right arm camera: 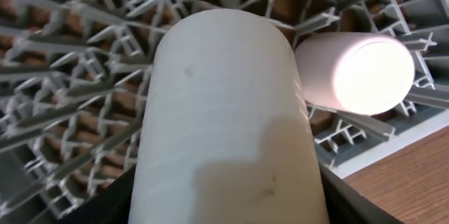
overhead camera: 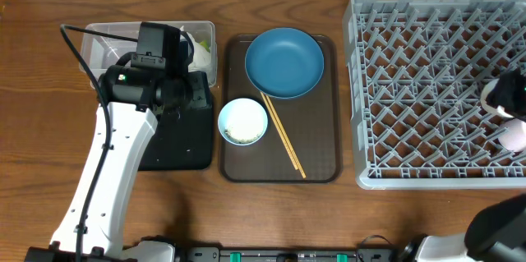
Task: Sort waste into correct bins and load items into the dishwasher rack
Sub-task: 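Lower the white cup into the dish rack with the right gripper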
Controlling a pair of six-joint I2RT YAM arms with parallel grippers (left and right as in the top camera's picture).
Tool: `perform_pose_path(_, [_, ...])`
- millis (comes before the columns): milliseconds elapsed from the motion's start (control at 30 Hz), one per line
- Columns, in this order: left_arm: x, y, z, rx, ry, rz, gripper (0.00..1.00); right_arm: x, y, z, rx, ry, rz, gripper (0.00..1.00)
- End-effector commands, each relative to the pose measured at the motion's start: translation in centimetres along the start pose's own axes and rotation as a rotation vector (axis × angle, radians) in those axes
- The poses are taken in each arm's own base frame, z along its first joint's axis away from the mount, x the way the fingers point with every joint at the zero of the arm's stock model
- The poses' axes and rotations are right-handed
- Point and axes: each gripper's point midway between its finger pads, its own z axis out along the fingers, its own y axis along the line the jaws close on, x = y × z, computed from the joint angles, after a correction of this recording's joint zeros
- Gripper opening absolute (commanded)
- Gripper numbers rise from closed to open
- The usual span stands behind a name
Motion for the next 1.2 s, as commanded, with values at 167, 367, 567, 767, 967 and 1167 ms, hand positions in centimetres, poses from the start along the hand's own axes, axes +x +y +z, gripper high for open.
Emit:
perform_pose_path(167, [0.0,0.4,0.0,-0.015,0.0,0.011,0.53,-1.0,-2.0,3.1,0.028,0.035,0.084,0.17])
perform_pose_path(367, [0.0,0.4,0.0,-0.015,0.0,0.011,0.53,-0.7,-2.3,5.6,0.037,0.088,0.088,0.32])
perform_pose_path(567, [0.0,0.4,0.0,-0.015,0.0,0.011,0.54,-0.5,-2.1,6.3,0.027,0.109,0.089,0.73])
perform_pose_path(767, [0.0,0.4,0.0,-0.015,0.0,0.011,0.55,-0.7,-0.5,6.2,-0.065,0.105,0.094,0.89])
perform_pose_path(967, [0.2,0.5,0.0,-0.017,0.008,0.011,0.58,-1.9,0.5,4.4,-0.124,0.063,0.091,0.86])
perform_pose_path(1167, [0.3,0.5,0.0,-0.018,0.012,0.01,0.58,-4.4,4.5,-1.0,-0.293,-0.088,0.038,0.82])
